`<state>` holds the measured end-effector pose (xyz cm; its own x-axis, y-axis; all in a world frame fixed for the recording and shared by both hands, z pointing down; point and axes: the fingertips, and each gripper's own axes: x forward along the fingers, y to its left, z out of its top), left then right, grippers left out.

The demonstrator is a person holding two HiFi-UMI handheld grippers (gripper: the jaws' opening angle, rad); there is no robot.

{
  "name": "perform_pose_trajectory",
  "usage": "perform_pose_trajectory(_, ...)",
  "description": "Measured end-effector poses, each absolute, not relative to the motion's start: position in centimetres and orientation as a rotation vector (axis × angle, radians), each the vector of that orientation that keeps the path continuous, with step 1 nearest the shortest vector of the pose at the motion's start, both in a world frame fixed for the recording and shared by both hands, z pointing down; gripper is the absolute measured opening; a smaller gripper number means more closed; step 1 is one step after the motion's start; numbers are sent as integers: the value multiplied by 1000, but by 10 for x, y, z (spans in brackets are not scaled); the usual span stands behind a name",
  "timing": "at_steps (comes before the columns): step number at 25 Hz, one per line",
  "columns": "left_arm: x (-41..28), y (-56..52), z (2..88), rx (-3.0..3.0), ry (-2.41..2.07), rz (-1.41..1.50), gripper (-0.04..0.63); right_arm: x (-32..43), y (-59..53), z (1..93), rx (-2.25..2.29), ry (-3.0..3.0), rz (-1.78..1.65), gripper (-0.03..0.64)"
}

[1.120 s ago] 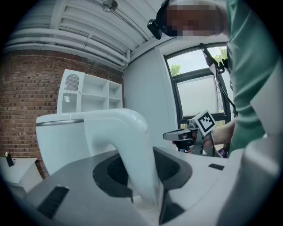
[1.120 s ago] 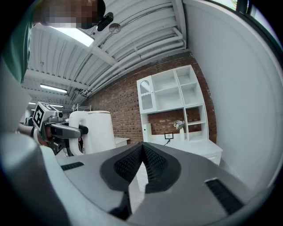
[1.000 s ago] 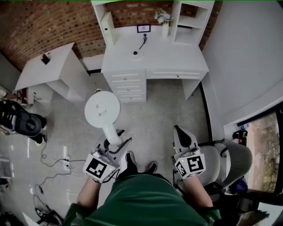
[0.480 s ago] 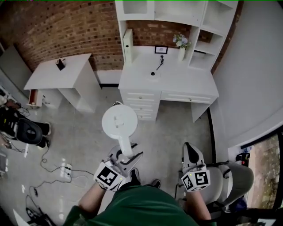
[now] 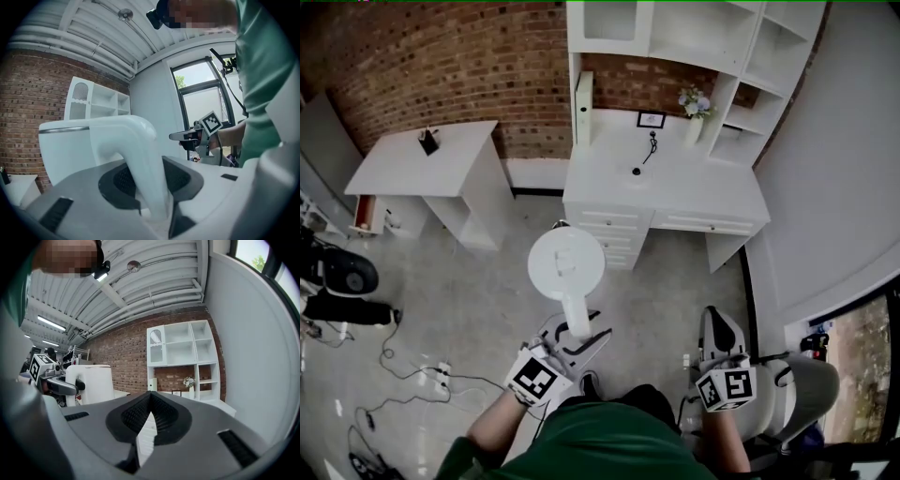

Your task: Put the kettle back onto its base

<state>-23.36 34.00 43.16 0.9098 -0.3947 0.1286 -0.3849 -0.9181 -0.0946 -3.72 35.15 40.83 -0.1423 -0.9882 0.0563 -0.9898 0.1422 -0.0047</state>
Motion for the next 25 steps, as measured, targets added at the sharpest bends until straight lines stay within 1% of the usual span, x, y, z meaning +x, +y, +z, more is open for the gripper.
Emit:
perform_pose_trajectory(6,-244,319,435,-3030,602,-201,152,-47,333,415,2027,-2316,93,12)
perform_pose_trajectory(11,-235,293,437,-3045,601,-204,152,-46,304,422,1985,-2348,103,12)
perform_pose_trajectory(20,-199,223,429,-2985,681,-249,152,-10,217,421,1938,-2438,95,12)
perform_pose_trajectory(25,-165,172,424,-2973,751,-260,152,30,165,421,1917,-2474,105,12)
